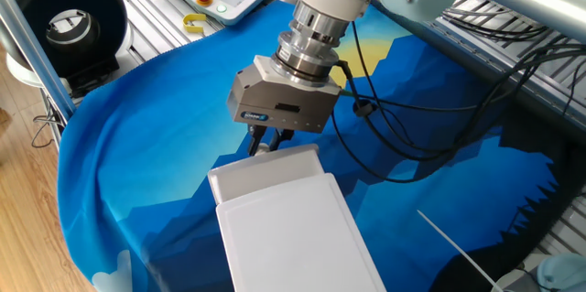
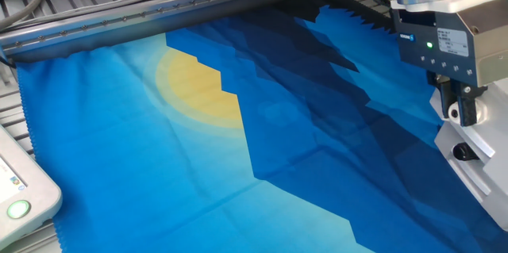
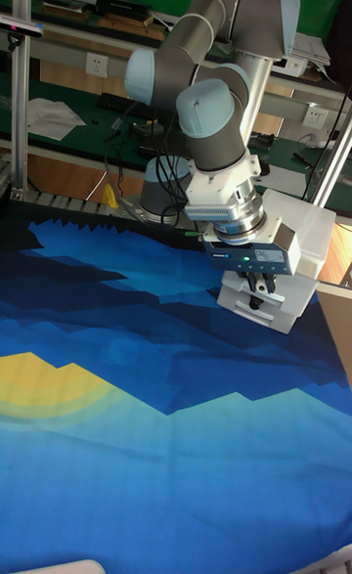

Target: Grasp the handle and open the drawer

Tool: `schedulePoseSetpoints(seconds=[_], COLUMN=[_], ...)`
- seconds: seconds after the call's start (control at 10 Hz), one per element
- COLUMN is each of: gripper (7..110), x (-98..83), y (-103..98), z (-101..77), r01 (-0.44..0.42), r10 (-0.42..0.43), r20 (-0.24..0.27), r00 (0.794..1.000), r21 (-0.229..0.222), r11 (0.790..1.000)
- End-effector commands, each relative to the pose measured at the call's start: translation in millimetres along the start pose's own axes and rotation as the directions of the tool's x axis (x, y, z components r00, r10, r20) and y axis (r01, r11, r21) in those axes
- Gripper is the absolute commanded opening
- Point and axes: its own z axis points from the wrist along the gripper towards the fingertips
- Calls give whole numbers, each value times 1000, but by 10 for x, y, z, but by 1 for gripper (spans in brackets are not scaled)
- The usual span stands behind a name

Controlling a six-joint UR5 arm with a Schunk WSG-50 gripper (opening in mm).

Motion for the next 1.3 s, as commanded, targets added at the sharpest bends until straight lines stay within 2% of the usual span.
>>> schedulePoseSetpoints(seconds=[0.0, 0.9, 1.0, 1.2], gripper=[7, 7, 7, 7], x=[-33, -54, -49, -60], y=[28, 123, 119, 25], z=[-56, -97, -97, -99], r01=[3, 0, 0, 25], r10=[-3, 0, 0, -25], r20=[-5, -6, -7, -3], r00=[1000, 1000, 1000, 1000], r21=[-4, -5, -1, 37], r11=[1000, 1000, 1000, 999])
